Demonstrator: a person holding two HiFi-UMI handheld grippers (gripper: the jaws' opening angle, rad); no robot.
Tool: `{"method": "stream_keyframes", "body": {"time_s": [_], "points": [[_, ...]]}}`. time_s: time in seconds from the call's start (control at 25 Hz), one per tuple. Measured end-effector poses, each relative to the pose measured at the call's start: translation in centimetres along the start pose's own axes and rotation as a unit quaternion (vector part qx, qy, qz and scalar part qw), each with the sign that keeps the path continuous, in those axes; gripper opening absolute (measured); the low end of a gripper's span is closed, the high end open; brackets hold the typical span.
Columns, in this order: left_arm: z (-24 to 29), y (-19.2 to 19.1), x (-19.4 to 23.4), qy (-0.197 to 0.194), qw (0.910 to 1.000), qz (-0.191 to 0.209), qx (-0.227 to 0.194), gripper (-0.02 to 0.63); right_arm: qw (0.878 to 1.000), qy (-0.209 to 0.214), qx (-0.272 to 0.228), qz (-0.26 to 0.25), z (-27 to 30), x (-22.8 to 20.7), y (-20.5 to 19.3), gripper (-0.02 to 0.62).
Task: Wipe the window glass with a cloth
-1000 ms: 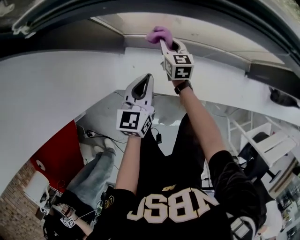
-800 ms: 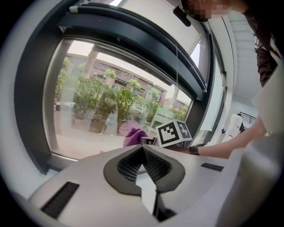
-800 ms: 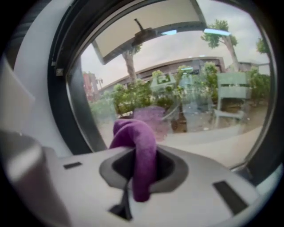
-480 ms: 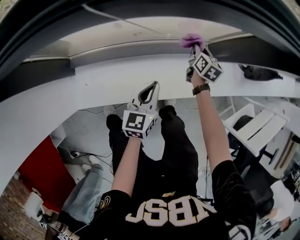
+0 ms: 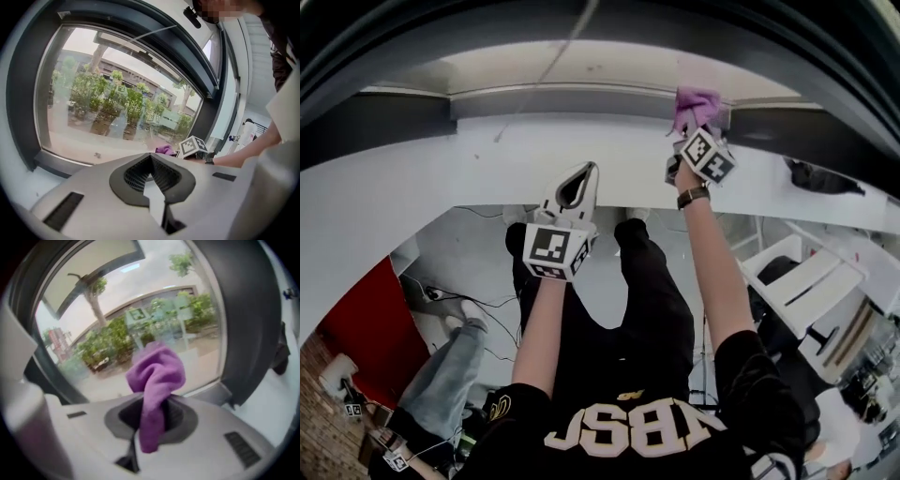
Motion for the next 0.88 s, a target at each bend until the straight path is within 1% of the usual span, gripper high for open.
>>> {"method": "stream_keyframes", "body": {"time_s": [0.04,0.08,0.12,0.2,0.24,0.32,0.4,0.44,0.48,0.56,0.68,0.8,0.88], "points": [[-1.0,0.5,1.5,0.009,0.9999,0.003,-0.003,0.02,0.999,0.03,0.024,-0.033,0.5,3.2,-2.0,0.066],[-2.0,1.1,3.2,0.019,0.9998,0.005,-0.006,0.02,0.994,0.062,0.049,-0.07,0.9,6.6,-4.2,0.066],[-3.0,1.5,4.9,0.029,0.9995,0.006,-0.009,0.02,0.987,0.095,0.071,-0.108,1.2,10.2,-6.3,0.066],[-5.3,2.3,8.8,0.056,0.9983,0.005,-0.014,0.02,0.966,0.166,0.101,-0.172,1.5,18.0,-10.2,0.066],[-6.6,2.7,10.7,0.072,0.9972,0.004,-0.017,0.02,0.954,0.199,0.11,-0.195,1.6,22.0,-11.8,0.066],[-9.2,3.4,14.2,0.1,0.9948,0.003,-0.021,0.02,0.932,0.257,0.119,-0.226,1.8,29.5,-14.3,0.066],[-11.6,3.8,17.0,0.12,0.9925,0.003,-0.022,0.02,0.913,0.307,0.121,-0.241,2.0,36.2,-16.2,0.066],[-12.7,4.0,18.2,0.128,0.9916,0.004,-0.021,0.02,0.905,0.327,0.119,-0.244,2.2,39.1,-16.9,0.066],[-13.6,4.3,19.2,0.133,0.9908,0.006,-0.021,0.02,0.901,0.341,0.115,-0.244,2.5,41.9,-17.3,0.066],[-15.3,4.9,21.0,0.141,0.9897,0.011,-0.021,0.02,0.898,0.355,0.11,-0.235,3.4,47.0,-17.9,0.066],[-17.0,5.4,22.7,0.148,0.9887,0.01,-0.019,0.02,0.899,0.369,0.095,-0.218,4.8,53.1,-18.2,0.066],[-17.6,4.8,22.9,0.145,0.9894,0.008,-0.009,0.02,0.9,0.372,0.077,-0.215,5.5,56.3,-18.9,0.066],[-17.5,4.4,22.6,0.14,0.9901,0.012,-0.002,0.02,0.901,0.374,0.069,-0.207,5.8,56.5,-18.7,0.066]]}}
Point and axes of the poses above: the fingertips, and each gripper's own axes: z forward along the fingers, x to its left, y out of its top, the point moved 2 cm from there along -z, backward along the fingers, and after that the axes turned 2 degrees about -x, right-handed, at the moved point
